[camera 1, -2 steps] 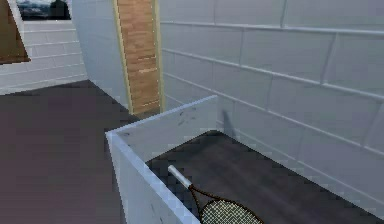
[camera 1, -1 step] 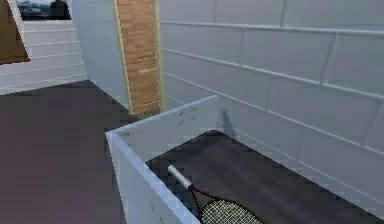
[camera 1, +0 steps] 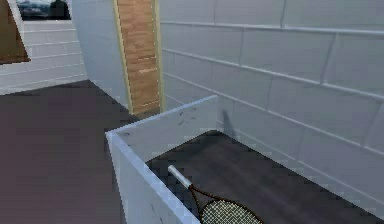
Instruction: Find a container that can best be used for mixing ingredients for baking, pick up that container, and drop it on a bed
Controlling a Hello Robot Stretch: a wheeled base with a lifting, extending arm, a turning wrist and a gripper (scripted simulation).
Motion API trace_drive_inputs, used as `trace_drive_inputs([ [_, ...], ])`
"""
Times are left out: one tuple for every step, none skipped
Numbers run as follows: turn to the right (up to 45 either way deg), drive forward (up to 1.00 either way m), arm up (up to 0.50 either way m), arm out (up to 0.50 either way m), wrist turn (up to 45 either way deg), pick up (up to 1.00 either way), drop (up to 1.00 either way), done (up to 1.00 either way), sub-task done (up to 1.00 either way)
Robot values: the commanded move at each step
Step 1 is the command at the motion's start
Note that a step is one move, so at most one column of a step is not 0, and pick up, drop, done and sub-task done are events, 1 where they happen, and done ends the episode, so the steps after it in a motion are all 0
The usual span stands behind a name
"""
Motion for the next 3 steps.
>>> trace_drive_inputs([
  [0.0, 0.00, 0.00, 0.00, 0.0, 0.00, 1.00, 0.00, 0.00],
  [0.0, 0.00, 0.10, 0.00, 0.0, 0.00, 0.00, 0.00, 0.00],
  [0.0, 0.00, 0.00, -0.08, 0.0, 0.00, 0.00, 0.00, 0.00],
])
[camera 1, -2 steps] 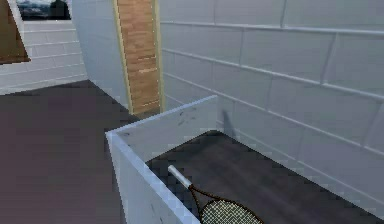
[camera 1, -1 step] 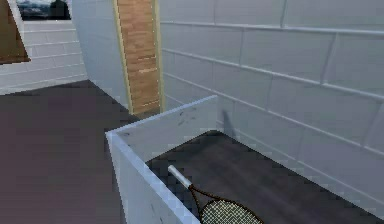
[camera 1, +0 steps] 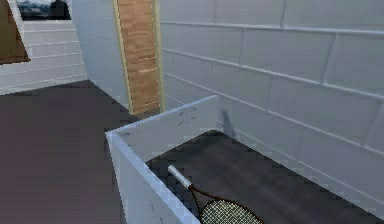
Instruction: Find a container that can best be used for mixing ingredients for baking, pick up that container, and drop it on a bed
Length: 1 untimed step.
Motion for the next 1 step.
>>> trace_drive_inputs([
  [0.0, 0.00, 0.00, 0.00, 0.0, 0.00, 0.00, 1.00, 0.00],
])
